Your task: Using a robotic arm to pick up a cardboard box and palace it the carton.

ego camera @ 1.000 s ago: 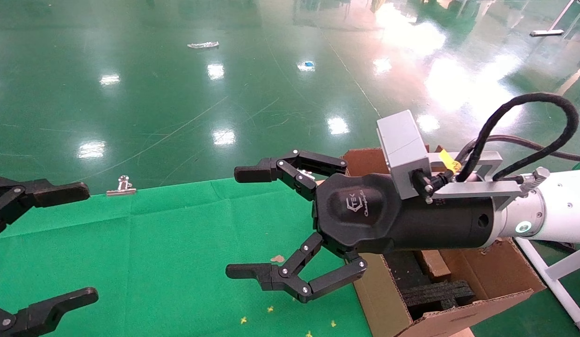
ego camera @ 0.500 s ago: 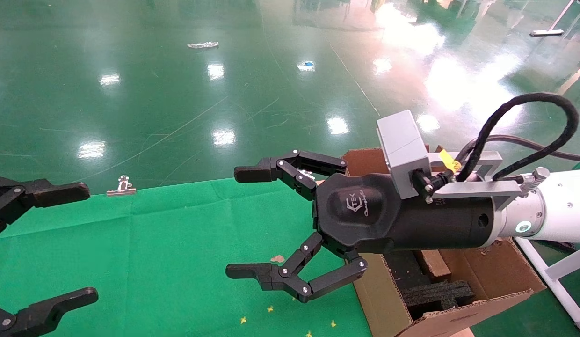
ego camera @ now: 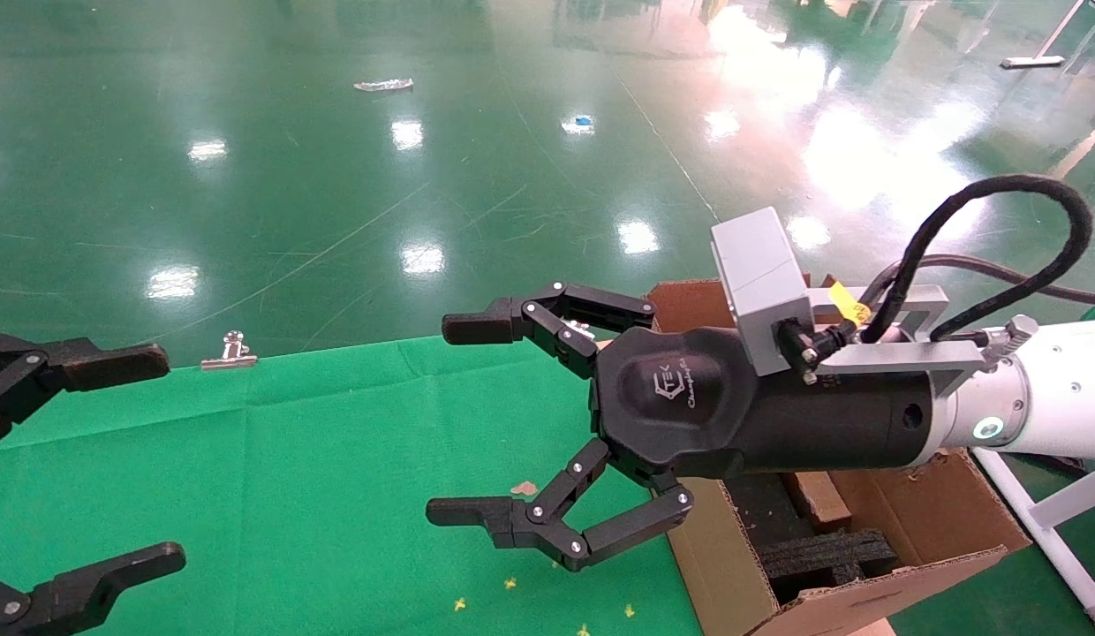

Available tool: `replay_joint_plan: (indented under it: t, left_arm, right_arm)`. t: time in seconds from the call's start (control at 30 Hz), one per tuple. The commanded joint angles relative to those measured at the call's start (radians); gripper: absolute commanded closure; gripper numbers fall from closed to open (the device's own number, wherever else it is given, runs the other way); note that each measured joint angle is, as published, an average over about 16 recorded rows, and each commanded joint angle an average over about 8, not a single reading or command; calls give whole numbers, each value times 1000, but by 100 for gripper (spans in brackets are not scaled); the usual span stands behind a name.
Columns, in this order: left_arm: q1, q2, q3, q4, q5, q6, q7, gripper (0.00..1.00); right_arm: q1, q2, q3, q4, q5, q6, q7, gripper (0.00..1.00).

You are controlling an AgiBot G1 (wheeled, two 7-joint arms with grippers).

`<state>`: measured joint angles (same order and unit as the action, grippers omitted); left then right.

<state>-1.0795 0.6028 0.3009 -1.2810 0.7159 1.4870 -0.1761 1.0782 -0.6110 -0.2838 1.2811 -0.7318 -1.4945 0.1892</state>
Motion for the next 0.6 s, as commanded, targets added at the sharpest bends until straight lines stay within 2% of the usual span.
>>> replay_joint_plan:
  t: [0.03, 0.6]
  left_arm:
    - [0, 0, 0, 0, 0, 0, 0, 0]
    - [0, 0, 0, 0, 0, 0, 0, 0]
  right_arm:
    - [0, 0, 0, 0, 0, 0, 0, 0]
    - [0, 0, 0, 0, 0, 0, 0, 0]
